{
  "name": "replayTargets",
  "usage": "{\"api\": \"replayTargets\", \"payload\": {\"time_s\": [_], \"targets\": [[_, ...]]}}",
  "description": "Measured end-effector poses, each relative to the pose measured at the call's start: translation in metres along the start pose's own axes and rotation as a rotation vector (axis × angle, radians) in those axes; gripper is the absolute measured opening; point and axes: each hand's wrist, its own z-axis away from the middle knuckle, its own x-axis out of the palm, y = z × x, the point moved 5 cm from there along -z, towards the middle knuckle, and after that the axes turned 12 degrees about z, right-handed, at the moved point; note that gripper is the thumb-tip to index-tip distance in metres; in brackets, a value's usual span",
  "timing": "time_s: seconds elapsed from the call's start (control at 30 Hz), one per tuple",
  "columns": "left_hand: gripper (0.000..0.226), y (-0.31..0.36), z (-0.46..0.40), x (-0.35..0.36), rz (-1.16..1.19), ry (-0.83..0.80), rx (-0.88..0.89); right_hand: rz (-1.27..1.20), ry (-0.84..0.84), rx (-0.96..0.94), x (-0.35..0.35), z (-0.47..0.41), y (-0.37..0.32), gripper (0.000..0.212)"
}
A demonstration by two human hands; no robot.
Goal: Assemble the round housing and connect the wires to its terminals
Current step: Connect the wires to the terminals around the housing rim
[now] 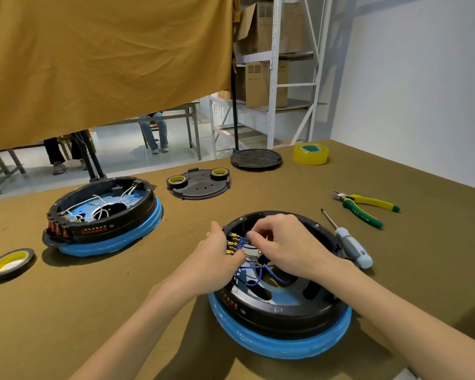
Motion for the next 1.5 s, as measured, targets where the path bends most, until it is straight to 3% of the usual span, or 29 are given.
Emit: {"api": "replayTargets", "payload": {"time_s": [0.07, 0.17, 0.33, 0.7, 0.9, 1.03, 1.17, 1.23, 1.3, 1.4, 1.5], "targets": [[0.077, -0.004, -0.003, 0.001, 0.016, -0.004, -0.014, 0.001, -0.002, 0.002, 0.0, 0.0, 0.0, 0.023], [0.07, -0.003, -0.003, 0.001, 0.01, -0.021, -0.013, -0.007, -0.004, -0.001, -0.001, 0.0, 0.0, 0.023], [0.022, 0.008, -0.005, -0.005, -0.035, 0.059, 0.067, -0.012, 0.006, -0.006, -0.002, 0.0, -0.001, 0.026], [0.023, 0.007, -0.013, 0.0, -0.123, 0.041, 0.022, -0.019, 0.051, -0.002, -0.007, 0.001, 0.005, 0.011], [0.038, 0.016, -0.014, -0.005, -0.186, 0.089, 0.074, -0.057, 0.039, 0.001, -0.007, 0.002, 0.006, 0.012], [0.019, 0.013, -0.017, 0.001, -0.199, 0.074, 0.072, -0.095, 0.031, 0.022, -0.007, 0.002, 0.011, 0.011], [0.053, 0.018, -0.011, 0.003, -0.14, 0.047, 0.213, -0.259, 0.1, 0.113, -0.024, 0.001, 0.021, 0.017], [0.036, 0.023, -0.009, 0.003, -0.163, 0.075, 0.245, -0.237, 0.228, 0.154, -0.041, 0.007, 0.03, 0.019], [0.016, 0.024, -0.01, 0.002, -0.126, 0.112, 0.243, -0.06, 0.298, 0.209, -0.053, 0.015, 0.043, 0.015], [0.014, 0.025, -0.011, 0.0, -0.05, 0.119, 0.278, 0.201, 0.116, 0.346, -0.048, 0.024, 0.066, 0.024], [0.016, 0.023, -0.014, -0.003, -0.023, 0.136, 0.292, 0.121, -0.012, 0.404, -0.034, 0.026, 0.078, 0.021]]}}
